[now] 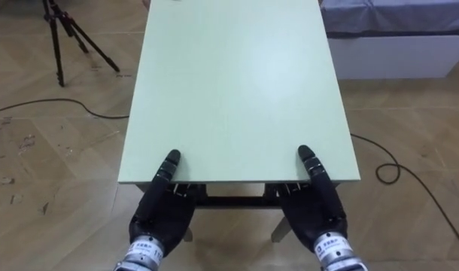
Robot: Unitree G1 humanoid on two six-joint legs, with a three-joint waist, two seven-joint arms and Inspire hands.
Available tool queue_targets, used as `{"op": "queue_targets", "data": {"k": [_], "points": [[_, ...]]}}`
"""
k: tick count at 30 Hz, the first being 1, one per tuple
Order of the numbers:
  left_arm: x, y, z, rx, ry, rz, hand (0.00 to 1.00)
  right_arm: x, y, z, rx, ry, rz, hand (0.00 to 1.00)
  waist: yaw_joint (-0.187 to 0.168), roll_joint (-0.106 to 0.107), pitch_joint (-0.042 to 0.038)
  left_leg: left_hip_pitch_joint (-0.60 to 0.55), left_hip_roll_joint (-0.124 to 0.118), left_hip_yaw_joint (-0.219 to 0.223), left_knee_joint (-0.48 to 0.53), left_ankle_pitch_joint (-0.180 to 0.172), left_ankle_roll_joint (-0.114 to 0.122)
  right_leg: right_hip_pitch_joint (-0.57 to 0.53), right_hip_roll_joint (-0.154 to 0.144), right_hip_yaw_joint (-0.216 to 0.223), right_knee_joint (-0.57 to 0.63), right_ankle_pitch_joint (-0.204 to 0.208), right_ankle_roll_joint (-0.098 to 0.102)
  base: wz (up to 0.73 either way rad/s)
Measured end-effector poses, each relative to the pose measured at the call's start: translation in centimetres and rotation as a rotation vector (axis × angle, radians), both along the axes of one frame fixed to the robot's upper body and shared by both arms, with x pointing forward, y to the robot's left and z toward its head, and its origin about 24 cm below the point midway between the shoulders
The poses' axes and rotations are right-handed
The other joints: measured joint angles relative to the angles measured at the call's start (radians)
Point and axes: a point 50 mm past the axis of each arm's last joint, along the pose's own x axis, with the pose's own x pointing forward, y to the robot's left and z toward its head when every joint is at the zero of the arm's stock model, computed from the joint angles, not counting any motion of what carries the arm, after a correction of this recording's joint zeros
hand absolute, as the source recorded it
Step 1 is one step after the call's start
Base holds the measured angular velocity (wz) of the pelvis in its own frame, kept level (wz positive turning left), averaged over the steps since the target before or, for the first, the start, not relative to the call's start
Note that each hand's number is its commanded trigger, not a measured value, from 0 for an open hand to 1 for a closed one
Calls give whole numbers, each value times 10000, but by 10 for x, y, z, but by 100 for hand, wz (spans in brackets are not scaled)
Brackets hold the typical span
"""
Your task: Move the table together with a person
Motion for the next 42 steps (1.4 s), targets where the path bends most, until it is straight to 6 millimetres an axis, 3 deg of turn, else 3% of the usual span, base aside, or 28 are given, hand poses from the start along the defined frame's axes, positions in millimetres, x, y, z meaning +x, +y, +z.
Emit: {"op": "queue_targets", "data": {"k": [6,16,18,20,21,22,25,27,29,31,32,34,36,37,38,39,41,42], "points": [[-6,-4,-1,-68,55,-21,100,-7,-1,-1,108,-160,-136,100,179,-22,-20,-108,-1,18,22,0,0,-170,-15,35,141,-1,-5,-1],[-13,-6,-4,-69,44,-46,100,-14,-3,-4,78,-269,-142,100,187,-38,-25,-292,7,14,100,0,0,-369,-42,-28,242,3,-32,1],[-15,-7,-4,-50,59,7,100,-15,-3,-5,104,-238,-104,100,194,-72,-19,-293,8,15,164,-1,-1,-368,-35,-6,271,-6,-41,-2],[-18,-7,-5,20,43,51,100,-18,-2,-6,286,-176,-89,100,231,-211,-87,-421,19,22,342,-12,-17,-487,-22,75,387,-64,-78,-5],[-18,-7,-5,52,9,63,100,-19,-2,-6,305,-167,-72,100,248,-265,-72,-528,34,24,531,-38,-44,-534,-23,83,443,-78,-95,-10],[-19,-5,-5,116,-4,103,100,-19,-1,-7,361,-132,-17,100,310,-360,-81,-744,89,28,986,-134,-147,-636,-15,86,571,-108,-144,-16],[-22,-3,-7,149,53,113,100,-22,1,-9,433,3,-4,100,478,-340,-65,-1348,493,-37,2602,-592,-297,-627,249,168,751,-209,-347,-16],[-23,-2,-8,118,128,115,100,-23,1,-10,447,47,45,100,481,-284,-26,-1903,727,-105,3740,-660,-335,-659,320,158,868,-313,-493,-3],[-25,-3,-9,100,193,24,100,-24,-1,-10,419,55,43,100,508,-83,71,-2530,1091,-331,5084,-636,-353,-727,604,105,903,-471,-672,0],[-25,-4,-9,-83,248,33,100,-24,-3,-10,339,-14,92,100,526,44,90,-3014,1332,-406,5845,-526,-349,-888,696,-109,1036,-558,-790,-4],[-27,-5,-10,-107,309,-19,100,-25,-3,-10,330,-89,117,100,506,196,98,-3253,1391,-606,6419,-490,-357,-998,766,-247,1206,-549,-1022,-3],[-30,-7,-11,-220,407,-68,100,-25,-6,-9,164,-116,183,100,506,415,63,-3290,1303,-819,7478,-515,-389,-1213,812,-458,1516,-623,-1164,-6],[-29,-6,-10,-328,248,-116,100,-23,-7,-7,116,-315,248,100,385,497,54,-2953,1034,-930,7661,-748,-596,-1545,814,-609,1790,-586,-1265,8],[-25,-6,-8,-309,72,-173,100,-21,-7,-5,144,-492,223,100,382,516,67,-2577,921,-954,7351,-1084,-676,-1879,832,-696,1985,-525,-1340,21],[-21,-6,-5,-301,-94,-226,100,-19,-7,-3,137,-679,150,100,317,548,86,-2175,866,-1057,6736,-1611,-663,-2180,829,-886,2111,-450,-1401,27],[-18,-7,-4,-295,-194,-259,100,-17,-7,-2,120,-773,121,100,242,573,103,-2020,877,-1124,6342,-1899,-641,-2320,828,-1023,2139,-379,-1419,34],[-2,-8,2,-189,-630,-413,100,-7,-8,3,91,-1127,61,100,184,608,123,-1661,849,-1075,4751,-2822,-487,-3017,783,-1324,2102,112,-1522,21],[2,-9,3,-161,-729,-438,100,-3,-8,4,130,-1223,19,100,181,616,129,-1677,847,-984,4533,-2973,-417,-3188,764,-1388,2041,279,-1530,3]]}}
